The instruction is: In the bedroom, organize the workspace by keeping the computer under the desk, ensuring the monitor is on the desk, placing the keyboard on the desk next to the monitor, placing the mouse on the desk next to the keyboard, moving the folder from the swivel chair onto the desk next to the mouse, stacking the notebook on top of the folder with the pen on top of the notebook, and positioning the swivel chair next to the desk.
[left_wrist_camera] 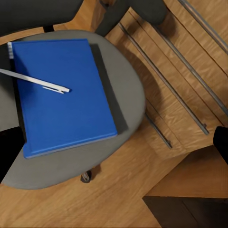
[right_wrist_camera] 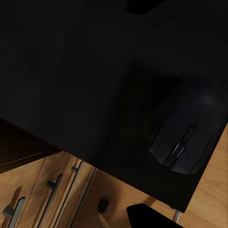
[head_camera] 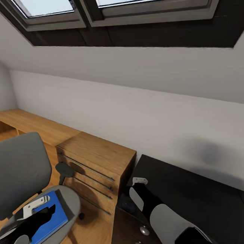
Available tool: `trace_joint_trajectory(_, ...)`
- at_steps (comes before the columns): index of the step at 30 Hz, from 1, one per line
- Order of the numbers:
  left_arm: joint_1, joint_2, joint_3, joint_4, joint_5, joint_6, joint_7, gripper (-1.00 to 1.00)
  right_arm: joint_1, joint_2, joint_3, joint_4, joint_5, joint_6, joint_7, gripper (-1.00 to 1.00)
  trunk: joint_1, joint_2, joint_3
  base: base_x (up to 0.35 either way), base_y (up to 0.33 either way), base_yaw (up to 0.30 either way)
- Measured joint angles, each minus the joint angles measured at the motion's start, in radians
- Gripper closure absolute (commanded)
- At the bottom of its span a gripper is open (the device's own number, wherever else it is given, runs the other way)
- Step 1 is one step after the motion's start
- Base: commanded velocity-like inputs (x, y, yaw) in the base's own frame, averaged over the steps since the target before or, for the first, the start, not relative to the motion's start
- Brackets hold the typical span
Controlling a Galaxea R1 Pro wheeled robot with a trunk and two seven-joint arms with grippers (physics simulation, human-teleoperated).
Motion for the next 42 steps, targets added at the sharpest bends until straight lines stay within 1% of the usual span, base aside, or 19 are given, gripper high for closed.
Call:
trace_joint_trajectory(11, 0.000, 0.000, -0.002, 0.000, 0.000, 0.000, 0.000, -1.00, 0.000, 0.000, 0.002, -0.001, 0.000, -0.002, 0.000, -1.00, 0.000, 0.000, 0.000, 0.000, 0.000, 0.006)
trace_joint_trajectory(16, 0.000, 0.000, -0.002, 0.000, 0.000, 0.000, 0.000, -1.00, 0.000, 0.000, 0.003, -0.001, 0.000, -0.002, 0.000, -1.00, 0.000, 0.000, 0.000, 0.000, 0.000, 0.185)
trace_joint_trajectory(20, 0.000, 0.000, -0.002, 0.000, 0.000, 0.000, 0.000, -1.00, 0.000, 0.000, 0.003, -0.001, -0.001, -0.002, 0.000, -1.00, 0.000, 0.000, 0.000, 0.000, 0.000, 0.068)
trace_joint_trajectory(42, 0.000, 0.000, -0.008, 0.001, -0.001, 0.003, -0.005, -1.00, 0.002, 0.000, 0.001, -0.002, 0.000, 0.000, 0.000, -1.00, 0.000, 0.000, 0.000, -0.020, 0.000, 0.003)
